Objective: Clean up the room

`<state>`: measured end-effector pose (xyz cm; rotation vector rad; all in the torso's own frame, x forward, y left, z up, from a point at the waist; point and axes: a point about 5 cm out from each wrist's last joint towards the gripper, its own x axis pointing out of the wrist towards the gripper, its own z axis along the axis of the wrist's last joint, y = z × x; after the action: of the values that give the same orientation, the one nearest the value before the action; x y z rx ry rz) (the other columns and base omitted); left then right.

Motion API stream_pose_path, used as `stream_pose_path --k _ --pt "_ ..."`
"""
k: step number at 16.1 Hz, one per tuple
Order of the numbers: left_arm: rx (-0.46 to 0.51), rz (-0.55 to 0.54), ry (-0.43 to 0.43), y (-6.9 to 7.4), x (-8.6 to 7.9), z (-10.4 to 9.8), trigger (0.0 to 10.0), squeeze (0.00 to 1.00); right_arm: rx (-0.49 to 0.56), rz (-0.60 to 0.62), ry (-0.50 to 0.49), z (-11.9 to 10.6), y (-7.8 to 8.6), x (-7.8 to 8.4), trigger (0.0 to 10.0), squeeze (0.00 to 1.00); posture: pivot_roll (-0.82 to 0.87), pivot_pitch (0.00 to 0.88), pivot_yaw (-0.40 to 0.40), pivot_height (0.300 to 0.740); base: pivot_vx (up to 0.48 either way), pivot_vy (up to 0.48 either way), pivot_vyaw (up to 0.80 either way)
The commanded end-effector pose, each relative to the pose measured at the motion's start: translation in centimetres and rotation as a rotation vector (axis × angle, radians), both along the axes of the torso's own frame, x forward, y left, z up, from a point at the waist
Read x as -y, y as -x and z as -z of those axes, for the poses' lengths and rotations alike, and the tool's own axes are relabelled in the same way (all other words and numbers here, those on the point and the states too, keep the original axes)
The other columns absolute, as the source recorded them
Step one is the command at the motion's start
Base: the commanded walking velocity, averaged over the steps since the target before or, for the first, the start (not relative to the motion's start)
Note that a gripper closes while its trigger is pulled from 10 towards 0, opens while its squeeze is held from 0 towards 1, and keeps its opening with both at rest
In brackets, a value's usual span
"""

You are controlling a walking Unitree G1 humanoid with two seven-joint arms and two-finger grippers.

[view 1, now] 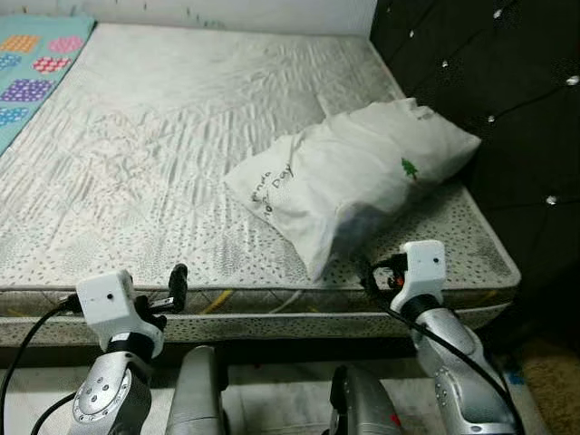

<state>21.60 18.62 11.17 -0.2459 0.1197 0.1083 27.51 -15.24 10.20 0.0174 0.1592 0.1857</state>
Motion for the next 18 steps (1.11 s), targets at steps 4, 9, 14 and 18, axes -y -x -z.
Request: stream_pose_path --k 4,9,14,18 --pt "0.019 0.021 -0.006 -0.4 0.1 -0.6 10.0 0.00 0.012 0.005 -0.014 -0.2 0.4 -0.3 10.0 0.00 -0.05 0.168 -0.044 0.556 0.000 0.000 0.00" --pt "0.061 0.043 0.005 -0.8 0.6 -1.2 10.0 0.00 0.019 0.003 0.006 -0.4 0.1 0.1 10.0 0.00 -0.05 0.165 -0.046 0.556 0.000 0.000 0.00" --pt "0.081 0.041 0.020 -1.2 0.8 -1.3 10.0 0.00 0.031 -0.022 0.006 -0.6 -0.4 -0.3 10.0 0.00 -0.05 0.146 -0.067 0.556 0.311 0.000 0.00" --pt "0.090 0.038 0.022 -1.3 0.9 -1.4 10.0 0.00 0.029 -0.040 0.031 -0.4 -0.7 -0.2 10.0 0.00 -0.04 0.145 -0.066 0.556 0.335 0.000 0.00"
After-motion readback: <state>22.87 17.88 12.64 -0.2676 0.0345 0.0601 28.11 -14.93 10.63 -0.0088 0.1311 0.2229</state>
